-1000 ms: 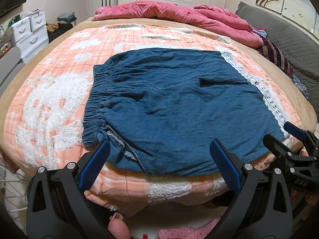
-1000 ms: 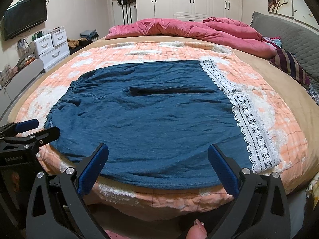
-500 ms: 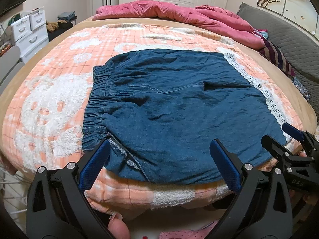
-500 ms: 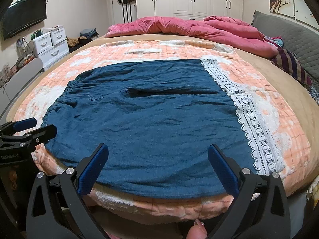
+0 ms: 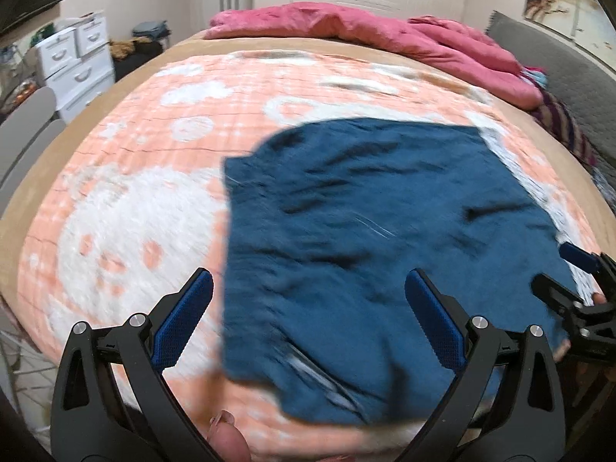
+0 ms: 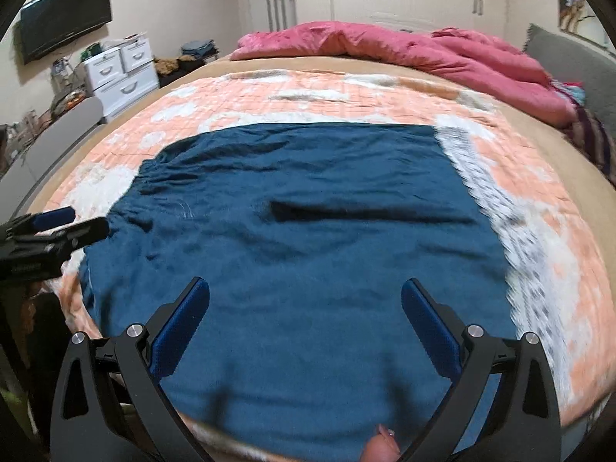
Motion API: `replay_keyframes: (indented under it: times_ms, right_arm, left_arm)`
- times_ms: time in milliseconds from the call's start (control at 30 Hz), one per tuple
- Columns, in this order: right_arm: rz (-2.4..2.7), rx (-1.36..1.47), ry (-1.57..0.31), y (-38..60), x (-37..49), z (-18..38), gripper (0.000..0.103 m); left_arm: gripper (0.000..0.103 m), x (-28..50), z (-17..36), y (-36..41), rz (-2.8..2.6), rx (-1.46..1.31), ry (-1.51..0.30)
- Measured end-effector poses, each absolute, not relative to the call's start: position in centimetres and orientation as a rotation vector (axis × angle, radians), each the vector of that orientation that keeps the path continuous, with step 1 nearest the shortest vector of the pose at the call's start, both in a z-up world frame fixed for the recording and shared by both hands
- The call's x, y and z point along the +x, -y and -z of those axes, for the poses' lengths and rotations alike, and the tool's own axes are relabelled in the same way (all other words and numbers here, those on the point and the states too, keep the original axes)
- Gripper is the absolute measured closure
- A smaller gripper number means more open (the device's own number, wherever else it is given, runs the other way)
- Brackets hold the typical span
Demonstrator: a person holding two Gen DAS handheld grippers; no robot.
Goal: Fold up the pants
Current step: 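Grasp the elastic waistband edge with both grippers and lift it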
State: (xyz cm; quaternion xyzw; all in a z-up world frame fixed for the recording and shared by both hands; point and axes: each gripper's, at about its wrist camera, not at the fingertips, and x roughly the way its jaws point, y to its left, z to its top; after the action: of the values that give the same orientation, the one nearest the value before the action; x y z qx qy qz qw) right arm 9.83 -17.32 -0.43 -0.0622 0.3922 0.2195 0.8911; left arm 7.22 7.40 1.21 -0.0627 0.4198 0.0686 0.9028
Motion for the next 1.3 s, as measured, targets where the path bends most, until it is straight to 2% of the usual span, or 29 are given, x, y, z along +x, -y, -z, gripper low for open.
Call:
replay_keyframes:
  times_ms: [367, 667, 733, 833, 867, 900, 933, 967, 1067, 1200, 1300]
  right_arm:
    - [-0.558, -0.139, -0.885, 13.1, 17.4, 0.4, 0.004]
    - [-0.637, -0.330, -0.868, 7.8, 22.9, -0.4, 0.004]
    - [-0.644, -0.389, -0.846, 6.7, 24.1, -0.3, 0.004]
    - [-0.673, -0.481, -0.842, 4.7, 26.1, 0.4, 0.004]
    - [-0.685, -0.506, -0.844, 4.1, 26.7, 0.7, 0.004]
    - [-0.689, -0.525, -0.845, 3.6, 27.3, 0.9, 0.004]
    - [-0.695, -0.550, -0.848, 3.0, 28.1, 1.3, 0.004]
    - [-0.707, -0.564, -0.855, 2.5, 28.7, 1.5, 0.004]
    - [-0.748, -0.578, -0.886, 1.0, 30.5, 2.1, 0.004]
    - [-0.786, -0.665, -0.871, -1.1, 32.1, 2.8, 0.005]
    - [-0.830, -0.708, -0.883, -2.4, 32.7, 3.3, 0.011]
  left_arm:
    - [0.009, 16.7, -0.8, -13.6, -0.192, -0.087, -0.929]
    - [0.010, 20.8, 2.7, -16.6, -0.127, -0.144, -0.968]
    - [0.021, 21.0, 3.5, -16.9, -0.112, -0.149, -0.975]
    - [0.031, 21.6, 4.3, -17.2, -0.074, -0.157, -0.979]
    - [0.041, 21.8, 4.3, -17.1, -0.066, -0.148, -0.980]
    - [0.045, 22.0, 4.2, -16.9, -0.053, -0.142, -0.981]
    - [0.054, 22.2, 4.2, -16.8, -0.046, -0.139, -0.984]
    - [0.068, 22.4, 4.2, -16.7, -0.032, -0.142, -0.984]
    - [0.074, 22.6, 4.0, -16.6, -0.017, -0.153, -0.982]
    - [0.077, 22.2, 3.5, -16.8, 0.003, -0.172, -0.964]
    - [0.077, 21.8, 3.0, -16.7, 0.006, -0.157, -0.946]
